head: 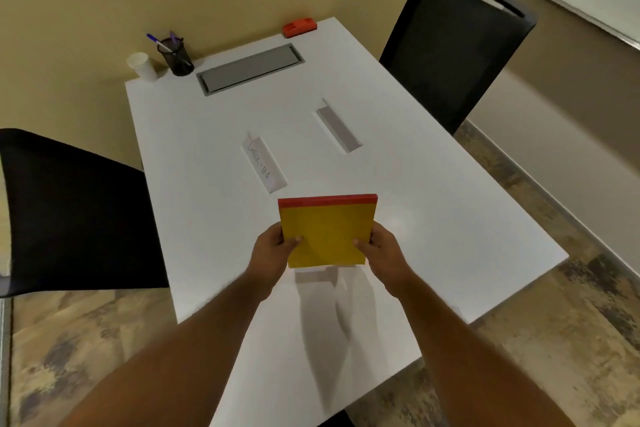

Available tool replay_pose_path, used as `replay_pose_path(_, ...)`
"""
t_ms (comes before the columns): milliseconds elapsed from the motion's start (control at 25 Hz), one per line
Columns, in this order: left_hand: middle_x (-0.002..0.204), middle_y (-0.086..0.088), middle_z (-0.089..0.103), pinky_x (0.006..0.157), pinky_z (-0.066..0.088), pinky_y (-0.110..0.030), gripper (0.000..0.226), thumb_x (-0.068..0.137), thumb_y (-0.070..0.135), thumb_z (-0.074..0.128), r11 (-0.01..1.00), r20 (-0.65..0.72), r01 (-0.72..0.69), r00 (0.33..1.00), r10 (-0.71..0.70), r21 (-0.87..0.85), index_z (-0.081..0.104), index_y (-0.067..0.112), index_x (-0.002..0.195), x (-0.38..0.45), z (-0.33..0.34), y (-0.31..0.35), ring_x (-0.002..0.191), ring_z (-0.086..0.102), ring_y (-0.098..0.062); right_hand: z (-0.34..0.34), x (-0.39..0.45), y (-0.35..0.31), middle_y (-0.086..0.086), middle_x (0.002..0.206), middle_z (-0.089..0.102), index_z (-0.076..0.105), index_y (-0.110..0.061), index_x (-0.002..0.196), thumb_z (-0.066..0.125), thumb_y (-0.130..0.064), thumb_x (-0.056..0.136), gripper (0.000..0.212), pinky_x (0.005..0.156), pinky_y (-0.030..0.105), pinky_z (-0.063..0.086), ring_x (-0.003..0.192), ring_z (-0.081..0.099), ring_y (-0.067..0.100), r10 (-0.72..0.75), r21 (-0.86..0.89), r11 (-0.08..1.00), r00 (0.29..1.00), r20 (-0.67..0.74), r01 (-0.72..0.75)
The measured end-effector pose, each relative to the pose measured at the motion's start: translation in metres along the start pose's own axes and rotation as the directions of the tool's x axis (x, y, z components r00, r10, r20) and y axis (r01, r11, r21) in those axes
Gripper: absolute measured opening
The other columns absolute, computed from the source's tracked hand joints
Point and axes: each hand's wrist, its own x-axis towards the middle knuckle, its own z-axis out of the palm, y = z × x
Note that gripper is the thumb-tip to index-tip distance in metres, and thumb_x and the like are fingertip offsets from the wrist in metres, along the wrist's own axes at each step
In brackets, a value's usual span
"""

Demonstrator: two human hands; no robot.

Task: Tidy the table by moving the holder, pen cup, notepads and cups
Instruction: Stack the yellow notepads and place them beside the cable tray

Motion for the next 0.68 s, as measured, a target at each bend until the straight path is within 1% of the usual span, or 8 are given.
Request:
replay_pose_path(80, 0.116, 0.008, 0.077, 0.086, 0.059, -0.035, 0.024, 0.099, 0.032, 0.067, 0.997, -0.054, 0.029, 0.998, -0.033, -0.066, 0.067, 0.027, 0.123, -0.012, -0.028, -0.001, 0.106, 0.073, -0.017, 0.024, -0.005, -0.018, 0.000, 0.125, 0.075, 0.067, -0.026, 0.127, 0.059, -0.012, 0.107, 0.025, 0.089, 0.036, 0.063, 0.116, 0.072, 0.026, 0.020, 0.062, 0.998, 0.999, 0.039, -0.022)
replay_pose_path(160, 0.116, 0.011, 0.077, 0.085, 0.059, -0.034, 0.024, 0.099, 0.035, 0.067, 0.996, -0.053, 0.054, 0.997, -0.058, -0.075, 0.066, 0.030, 0.123, -0.029, -0.065, -0.008, 0.107, 0.073, -0.017, 0.058, -0.009, -0.033, -0.001, 0.128, 0.074, 0.065, -0.028, 0.129, 0.059, -0.017, 0.107, 0.024, 0.093, 0.043, 0.062, 0.117, 0.071, 0.027, 0.026, 0.090, 0.995, 0.997, 0.067, -0.032)
replay_pose_path(240, 0.116, 0.011, 0.077, 0.081, 0.060, -0.032, 0.023, 0.101, 0.034, 0.065, 0.996, -0.026, 0.052, 0.998, -0.054, -0.068, 0.066, 0.031, 0.124, -0.051, -0.103, -0.019, 0.107, 0.074, -0.018, 0.097, -0.020, -0.045, 0.003, 0.133, 0.072, 0.062, -0.024, 0.136, 0.058, -0.019, 0.108, 0.029, 0.099, 0.049, 0.060, 0.118, 0.070, 0.027, 0.010, 0.109, 0.994, 0.997, 0.079, -0.019)
replay_pose_path(320, 0.115, 0.009, 0.076, 0.076, 0.062, -0.032, 0.019, 0.102, 0.033, 0.063, 0.996, -0.047, 0.032, 0.998, -0.036, -0.080, 0.067, 0.033, 0.121, -0.069, -0.134, -0.026, 0.104, 0.074, -0.021, 0.134, -0.032, -0.052, 0.005, 0.133, 0.072, 0.062, -0.023, 0.137, 0.058, -0.019, 0.109, 0.029, 0.102, 0.051, 0.058, 0.119, 0.070, 0.028, -0.004, 0.114, 0.994, 0.999, 0.049, -0.002)
replay_pose_path(400, 0.114, 0.002, 0.076, 0.072, 0.064, -0.036, 0.017, 0.103, 0.031, 0.062, 0.991, -0.094, -0.005, 0.996, -0.008, -0.137, 0.069, 0.030, 0.119, -0.091, -0.171, -0.030, 0.101, 0.075, -0.025, 0.177, -0.054, -0.058, 0.004, 0.130, 0.074, 0.065, -0.023, 0.135, 0.060, -0.017, 0.108, 0.028, 0.104, 0.053, 0.057, 0.118, 0.071, 0.028, -0.016, 0.129, 0.992, 1.000, 0.015, 0.014)
replay_pose_path(520, 0.115, 0.001, 0.075, 0.072, 0.064, -0.039, 0.017, 0.104, 0.027, 0.060, 0.981, -0.114, -0.059, 0.993, 0.039, -0.185, 0.070, 0.026, 0.118, -0.118, -0.226, -0.029, 0.099, 0.075, -0.023, 0.240, -0.094, -0.064, 0.004, 0.131, 0.074, 0.064, -0.022, 0.136, 0.064, -0.016, 0.105, 0.031, 0.104, 0.054, 0.057, 0.118, 0.072, 0.028, -0.059, 0.112, 0.992, 0.998, -0.037, 0.063)
replay_pose_path(600, 0.113, 0.007, 0.076, 0.071, 0.065, -0.038, 0.017, 0.105, 0.027, 0.059, 0.974, -0.105, -0.119, 0.989, 0.100, -0.194, 0.070, 0.029, 0.118, -0.136, -0.258, -0.025, 0.100, 0.075, -0.019, 0.277, -0.124, -0.064, 0.003, 0.133, 0.072, 0.063, -0.029, 0.132, 0.064, -0.016, 0.106, 0.029, 0.099, 0.049, 0.061, 0.117, 0.071, 0.025, -0.065, 0.121, 0.990, 0.996, -0.066, 0.072)
replay_pose_path(680, 0.113, 0.008, 0.076, 0.071, 0.065, -0.037, 0.017, 0.105, 0.027, 0.058, 0.968, -0.094, -0.165, 0.984, 0.149, -0.187, 0.069, 0.029, 0.118, -0.152, -0.287, -0.015, 0.100, 0.075, -0.018, 0.311, -0.153, -0.064, 0.000, 0.130, 0.073, 0.063, -0.034, 0.124, 0.061, -0.017, 0.107, 0.024, 0.085, 0.041, 0.066, 0.111, 0.074, 0.024, -0.039, 0.186, 0.981, 0.996, -0.076, 0.053)
